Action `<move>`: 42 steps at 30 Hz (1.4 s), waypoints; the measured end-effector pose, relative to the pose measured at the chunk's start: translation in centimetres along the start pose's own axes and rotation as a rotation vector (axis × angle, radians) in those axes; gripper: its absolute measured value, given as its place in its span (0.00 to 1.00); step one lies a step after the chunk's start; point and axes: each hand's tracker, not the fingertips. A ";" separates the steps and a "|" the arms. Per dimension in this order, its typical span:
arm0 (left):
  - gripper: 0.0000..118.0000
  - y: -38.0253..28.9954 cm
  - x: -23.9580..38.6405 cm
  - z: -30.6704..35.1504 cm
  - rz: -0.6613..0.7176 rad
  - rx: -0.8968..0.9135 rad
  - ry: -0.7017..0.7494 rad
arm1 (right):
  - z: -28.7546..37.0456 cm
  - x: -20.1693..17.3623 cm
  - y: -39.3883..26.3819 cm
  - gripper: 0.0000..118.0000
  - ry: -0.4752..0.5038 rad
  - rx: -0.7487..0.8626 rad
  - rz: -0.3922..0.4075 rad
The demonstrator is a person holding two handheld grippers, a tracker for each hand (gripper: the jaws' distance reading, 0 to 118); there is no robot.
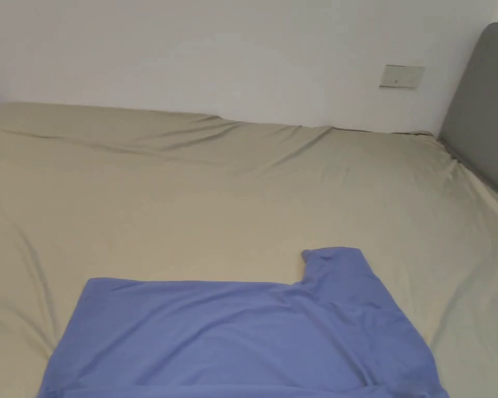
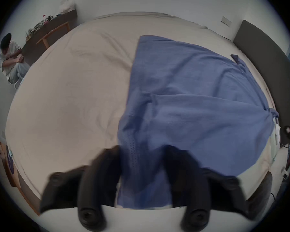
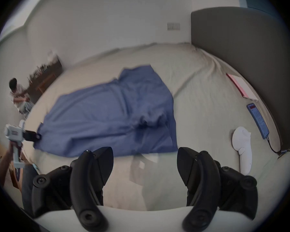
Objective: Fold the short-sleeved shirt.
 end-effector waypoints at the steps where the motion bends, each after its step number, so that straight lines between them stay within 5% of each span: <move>1: 0.38 0.1 -0.1 0.4 0.003 0.014 -0.015 | -1.4 0.3 0.2 0.79 0.007 -0.007 0.004; 2: 0.03 0.1 -0.4 0.6 0.022 0.036 -0.064 | -2.8 0.6 0.5 0.80 0.018 -0.017 0.008; 8: 0.03 -0.6 0.5 -0.3 0.033 0.025 -0.030 | -12.9 1.8 2.2 0.97 0.031 -0.273 -0.062; 9: 0.03 -0.6 0.2 -0.4 0.036 0.028 -0.035 | -12.0 1.1 2.5 0.97 0.002 -0.195 -0.044; 10: 0.03 -0.6 0.2 -0.3 0.039 0.027 -0.042 | -11.7 0.7 3.2 0.92 -0.017 -0.212 -0.028; 12: 0.03 -0.2 -0.1 -0.1 0.057 0.018 -0.063 | -10.2 0.5 4.0 0.41 0.082 -0.240 0.033; 13: 0.03 0.0 -0.4 -0.1 0.060 0.009 -0.076 | -9.5 0.7 4.4 0.25 0.180 -0.227 0.015; 15: 0.03 0.2 -0.5 0.8 0.045 0.003 -0.086 | -7.9 0.4 4.4 0.25 0.137 -0.245 -0.003; 20: 0.03 0.1 -1.8 5.5 0.008 0.035 -0.172 | -3.2 2.1 3.9 0.25 0.282 -0.216 -0.103; 23: 0.03 -0.8 -1.9 8.7 0.007 0.054 -0.199 | 0.0 2.0 2.2 0.25 0.305 -0.218 -0.092; 27: 0.03 -4.8 -2.5 9.6 -0.029 0.025 -0.119 | 1.9 1.7 -3.7 0.25 0.248 -0.276 -0.002; 30: 0.03 -7.8 -3.4 8.0 0.064 -0.071 -0.162 | 0.8 2.1 -7.6 0.25 0.214 -0.364 -0.053; 33: 0.03 -9.2 -3.2 6.1 0.080 -0.068 -0.141 | -0.2 1.8 -8.9 0.25 0.192 -0.282 -0.071; 35: 0.04 -9.2 -2.8 5.7 0.096 -0.065 -0.131 | -0.4 1.5 -8.2 0.36 0.177 -0.289 -0.086; 37: 0.22 -8.4 -2.4 6.6 0.064 -0.045 -0.094 | 0.1 1.2 -7.6 0.68 0.136 -0.316 -0.037; 38: 0.64 -7.6 -2.3 7.3 0.044 -0.035 -0.095 | 0.6 1.2 -7.1 0.87 0.100 -0.321 0.025; 39: 0.93 -6.3 -2.6 8.2 0.034 0.006 -0.097 | 1.7 1.2 -6.6 0.87 0.090 -0.284 0.060; 42: 0.99 -0.7 -2.1 10.9 0.081 0.272 -0.081 | 4.8 1.6 -4.6 0.87 0.063 -0.194 0.074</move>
